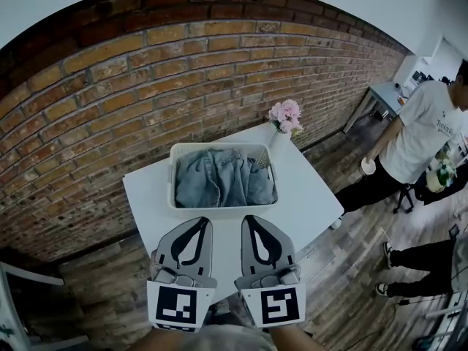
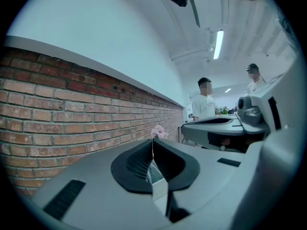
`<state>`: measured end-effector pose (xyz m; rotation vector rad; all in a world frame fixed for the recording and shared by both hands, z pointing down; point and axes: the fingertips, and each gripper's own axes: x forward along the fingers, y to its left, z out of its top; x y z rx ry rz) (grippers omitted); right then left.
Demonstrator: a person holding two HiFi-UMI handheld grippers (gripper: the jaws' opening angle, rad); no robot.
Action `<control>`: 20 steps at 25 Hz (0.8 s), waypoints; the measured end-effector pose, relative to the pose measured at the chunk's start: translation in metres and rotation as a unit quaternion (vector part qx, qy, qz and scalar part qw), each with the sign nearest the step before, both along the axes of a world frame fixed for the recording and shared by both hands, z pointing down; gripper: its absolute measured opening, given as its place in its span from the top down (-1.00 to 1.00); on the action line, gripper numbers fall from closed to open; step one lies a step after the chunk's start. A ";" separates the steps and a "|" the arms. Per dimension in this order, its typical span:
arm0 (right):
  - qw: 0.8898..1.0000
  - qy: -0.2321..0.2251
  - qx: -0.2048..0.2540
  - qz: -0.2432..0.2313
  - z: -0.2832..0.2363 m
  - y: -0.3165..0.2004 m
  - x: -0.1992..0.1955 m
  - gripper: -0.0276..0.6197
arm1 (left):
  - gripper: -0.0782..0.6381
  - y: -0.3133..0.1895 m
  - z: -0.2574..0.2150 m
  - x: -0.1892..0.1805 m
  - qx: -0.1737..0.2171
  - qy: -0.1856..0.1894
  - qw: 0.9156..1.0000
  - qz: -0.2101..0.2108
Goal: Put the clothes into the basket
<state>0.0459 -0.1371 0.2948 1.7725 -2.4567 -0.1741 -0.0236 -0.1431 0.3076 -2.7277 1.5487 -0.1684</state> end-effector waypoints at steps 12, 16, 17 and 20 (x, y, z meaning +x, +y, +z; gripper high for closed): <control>1.000 -0.003 -0.019 -0.002 0.013 0.004 0.000 0.90 | 0.75 0.001 0.012 -0.001 -0.014 0.000 1.000 0.002; 1.000 -0.003 -0.021 -0.006 0.013 0.002 -0.004 0.90 | 0.75 -0.001 0.015 -0.003 -0.021 0.003 1.000 0.001; 1.000 -0.003 -0.021 -0.008 0.014 0.002 -0.005 0.90 | 0.75 -0.001 0.015 -0.004 -0.020 0.003 1.000 0.001; 1.000 -0.002 -0.021 -0.011 0.014 0.001 -0.007 0.90 | 0.74 -0.003 0.014 -0.004 -0.015 0.000 1.000 0.002</control>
